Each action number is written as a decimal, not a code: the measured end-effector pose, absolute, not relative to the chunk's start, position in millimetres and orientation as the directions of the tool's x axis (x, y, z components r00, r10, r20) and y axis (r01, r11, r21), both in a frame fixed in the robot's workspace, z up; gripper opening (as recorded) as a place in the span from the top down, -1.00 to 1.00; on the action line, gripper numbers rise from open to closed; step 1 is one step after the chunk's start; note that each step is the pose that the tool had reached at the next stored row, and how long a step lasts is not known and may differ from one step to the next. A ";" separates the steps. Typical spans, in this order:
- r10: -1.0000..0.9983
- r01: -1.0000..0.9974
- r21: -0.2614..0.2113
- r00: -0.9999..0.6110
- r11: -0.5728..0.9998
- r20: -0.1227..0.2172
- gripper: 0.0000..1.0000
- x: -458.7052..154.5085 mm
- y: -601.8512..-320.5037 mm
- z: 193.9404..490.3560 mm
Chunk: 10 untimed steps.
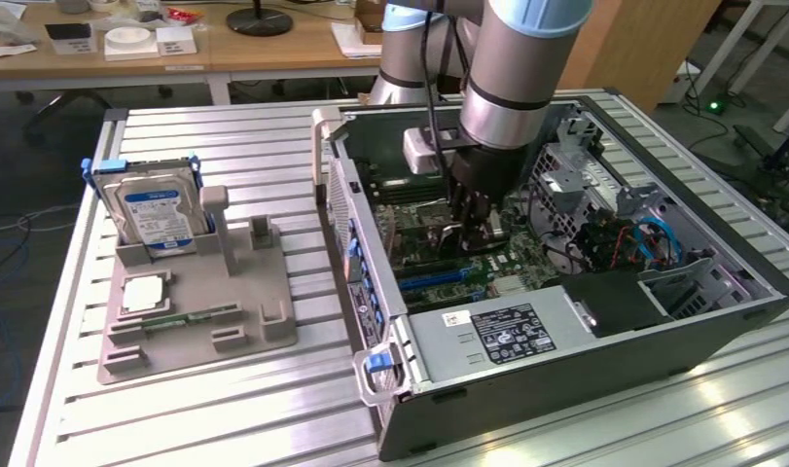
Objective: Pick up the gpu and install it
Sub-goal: 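Insert the gpu into the slot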
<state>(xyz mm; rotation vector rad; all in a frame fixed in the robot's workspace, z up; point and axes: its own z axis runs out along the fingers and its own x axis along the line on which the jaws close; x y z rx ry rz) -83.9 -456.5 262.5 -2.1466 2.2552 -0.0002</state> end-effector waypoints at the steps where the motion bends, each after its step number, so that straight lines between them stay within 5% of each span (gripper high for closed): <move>1: -0.999 -0.999 -0.020 -0.049 0.050 -0.020 0.44 -85.3 -456.5 261.5; 10: -0.999 -0.999 -0.020 -0.049 0.050 -0.020 0.44 -88.8 -457.9 249.9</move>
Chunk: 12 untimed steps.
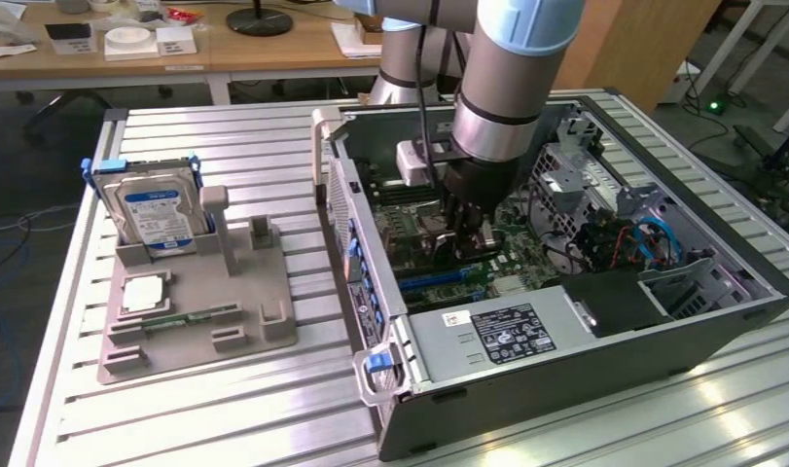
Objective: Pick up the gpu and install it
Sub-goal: 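Insert the gpu into the slot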
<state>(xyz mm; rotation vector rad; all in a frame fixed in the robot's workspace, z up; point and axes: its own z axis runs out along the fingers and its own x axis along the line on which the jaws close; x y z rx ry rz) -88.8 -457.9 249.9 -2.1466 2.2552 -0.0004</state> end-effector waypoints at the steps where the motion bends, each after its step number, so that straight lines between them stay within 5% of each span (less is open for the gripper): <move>1: -0.999 -0.999 -0.020 -0.049 0.050 -0.020 0.44 -89.4 -457.9 249.3; 12: -0.999 -0.999 -0.020 -0.049 0.050 -0.020 0.44 -96.7 -459.6 245.1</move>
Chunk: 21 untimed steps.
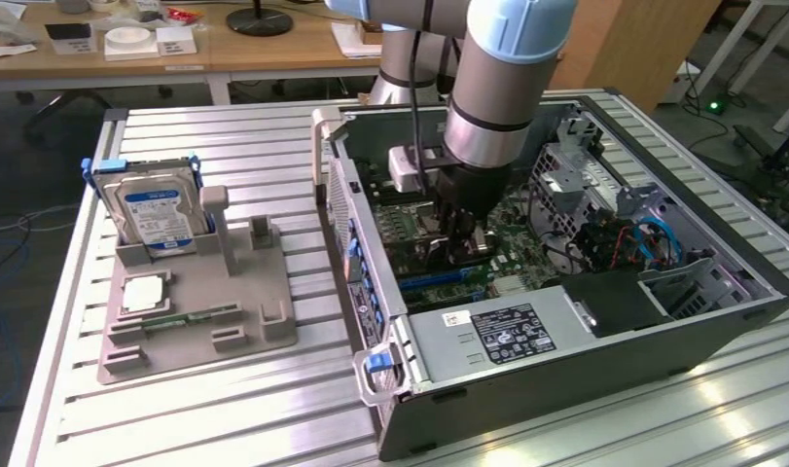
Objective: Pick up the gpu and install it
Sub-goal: 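Insert the gpu into the slot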
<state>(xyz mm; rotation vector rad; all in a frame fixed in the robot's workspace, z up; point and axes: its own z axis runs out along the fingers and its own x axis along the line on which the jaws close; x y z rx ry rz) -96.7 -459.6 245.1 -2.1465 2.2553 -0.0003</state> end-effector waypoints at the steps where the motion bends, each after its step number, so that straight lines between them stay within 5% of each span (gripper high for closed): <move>1: -0.999 -0.999 -0.019 -0.049 0.049 -0.020 0.44 -96.7 -459.6 244.8; 21: -0.999 -0.999 -0.019 -0.050 0.050 -0.019 0.44 -93.5 -459.7 241.5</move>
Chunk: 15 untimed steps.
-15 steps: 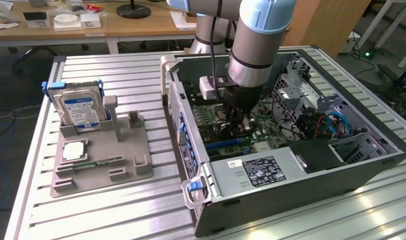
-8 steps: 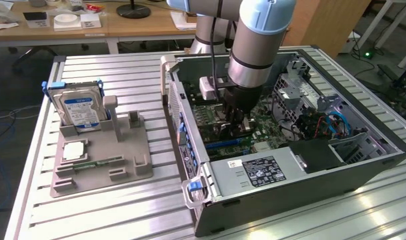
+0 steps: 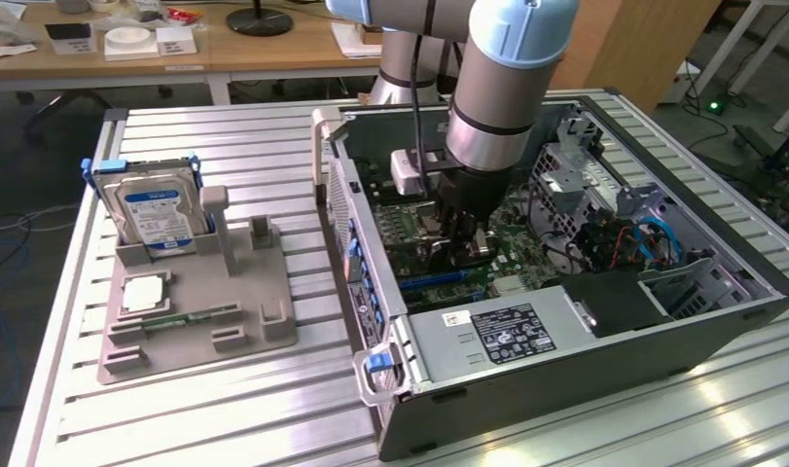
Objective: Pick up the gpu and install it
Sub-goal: 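Insert the gpu into the slot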
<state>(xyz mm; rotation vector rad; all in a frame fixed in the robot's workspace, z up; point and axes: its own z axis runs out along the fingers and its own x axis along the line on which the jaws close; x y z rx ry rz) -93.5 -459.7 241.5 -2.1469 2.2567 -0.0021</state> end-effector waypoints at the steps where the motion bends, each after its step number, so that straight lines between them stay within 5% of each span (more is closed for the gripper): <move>1: -0.999 -0.999 -0.019 -0.050 0.050 -0.018 0.44 -93.5 -459.7 241.4; 15: -0.999 -0.999 -0.021 -0.050 0.050 0.003 0.44 -93.4 -458.8 239.9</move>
